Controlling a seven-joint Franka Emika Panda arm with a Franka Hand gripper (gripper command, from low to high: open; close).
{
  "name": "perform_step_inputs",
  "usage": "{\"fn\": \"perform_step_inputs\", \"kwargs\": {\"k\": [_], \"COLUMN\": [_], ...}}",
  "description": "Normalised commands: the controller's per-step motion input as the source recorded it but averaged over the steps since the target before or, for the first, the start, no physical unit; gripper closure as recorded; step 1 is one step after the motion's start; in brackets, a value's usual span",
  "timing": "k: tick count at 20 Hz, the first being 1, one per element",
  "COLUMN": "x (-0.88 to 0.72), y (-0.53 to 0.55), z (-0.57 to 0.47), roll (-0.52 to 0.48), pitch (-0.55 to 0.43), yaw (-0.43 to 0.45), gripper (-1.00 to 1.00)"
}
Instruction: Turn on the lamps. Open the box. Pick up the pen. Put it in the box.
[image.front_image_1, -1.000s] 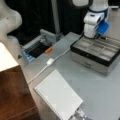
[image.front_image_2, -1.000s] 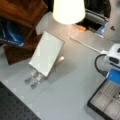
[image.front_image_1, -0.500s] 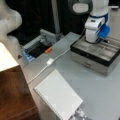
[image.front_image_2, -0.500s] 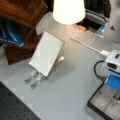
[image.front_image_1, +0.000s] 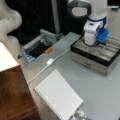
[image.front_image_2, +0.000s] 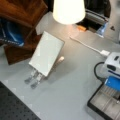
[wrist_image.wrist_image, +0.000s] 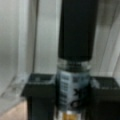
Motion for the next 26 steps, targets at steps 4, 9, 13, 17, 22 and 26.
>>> {"fn": "perform_step_inputs", "kwargs": {"k": [4, 9, 13, 17, 22, 26], "x": [0.07, 0.10, 0.08, 0.08, 0.08, 0.11], "y": [0.07, 0.10, 0.12, 0.13, 0.11, 0.09], "z": [-0.25, -0.16, -0.06, -0.01, 0.03, 0.06], "roll": [-0.166, -0.189, -0.211, -0.242, -0.270, -0.283], "pitch": [-0.115, -0.118, -0.099, -0.072, -0.045, -0.020], "yaw": [-0.106, -0.012, 0.004, 0.012, 0.036, 0.058], "gripper": [1.00, 1.00, 1.00, -1.00, -1.00, -1.00]}}
